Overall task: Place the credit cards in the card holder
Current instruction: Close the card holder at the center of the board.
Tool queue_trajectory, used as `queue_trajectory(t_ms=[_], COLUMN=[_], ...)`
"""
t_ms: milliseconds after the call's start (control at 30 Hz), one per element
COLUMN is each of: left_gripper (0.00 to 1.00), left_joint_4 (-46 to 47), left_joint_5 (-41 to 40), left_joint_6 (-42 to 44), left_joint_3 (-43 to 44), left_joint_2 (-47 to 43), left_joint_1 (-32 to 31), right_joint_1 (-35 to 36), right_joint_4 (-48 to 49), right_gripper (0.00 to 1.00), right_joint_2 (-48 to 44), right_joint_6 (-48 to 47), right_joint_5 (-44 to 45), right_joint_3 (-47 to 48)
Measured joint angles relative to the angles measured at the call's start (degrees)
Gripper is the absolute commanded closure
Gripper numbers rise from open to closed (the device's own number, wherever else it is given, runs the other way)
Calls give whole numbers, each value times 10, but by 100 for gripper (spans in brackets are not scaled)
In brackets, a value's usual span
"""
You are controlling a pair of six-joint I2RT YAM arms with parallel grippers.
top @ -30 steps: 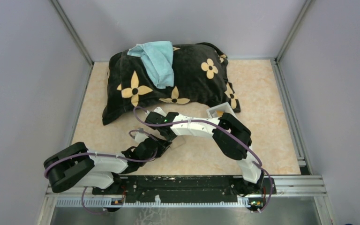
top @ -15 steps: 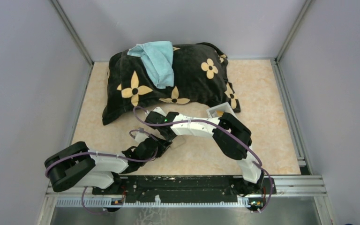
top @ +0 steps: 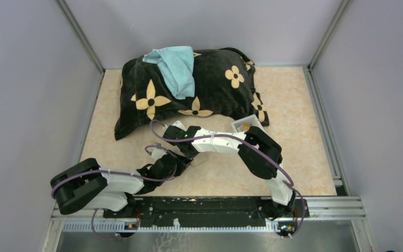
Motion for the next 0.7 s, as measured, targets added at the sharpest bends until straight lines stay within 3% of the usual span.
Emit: queue_trajectory(t_ms=[267,700], left_gripper=[62,62], left_joint_4=[2,7], left_joint_5=[2,2], left_joint_6=[0,0], left_joint_3=[0,1], left_joint_2=[2,6], left_joint_1=[0,0], right_joint_1=[0,0], right_joint_4=[-2,-5], right_gripper=[72,69], right_joint_2=[0,-12], right_joint_6=[0,-1], right_joint_5=[1,-3], right_joint_3=[-3,-3])
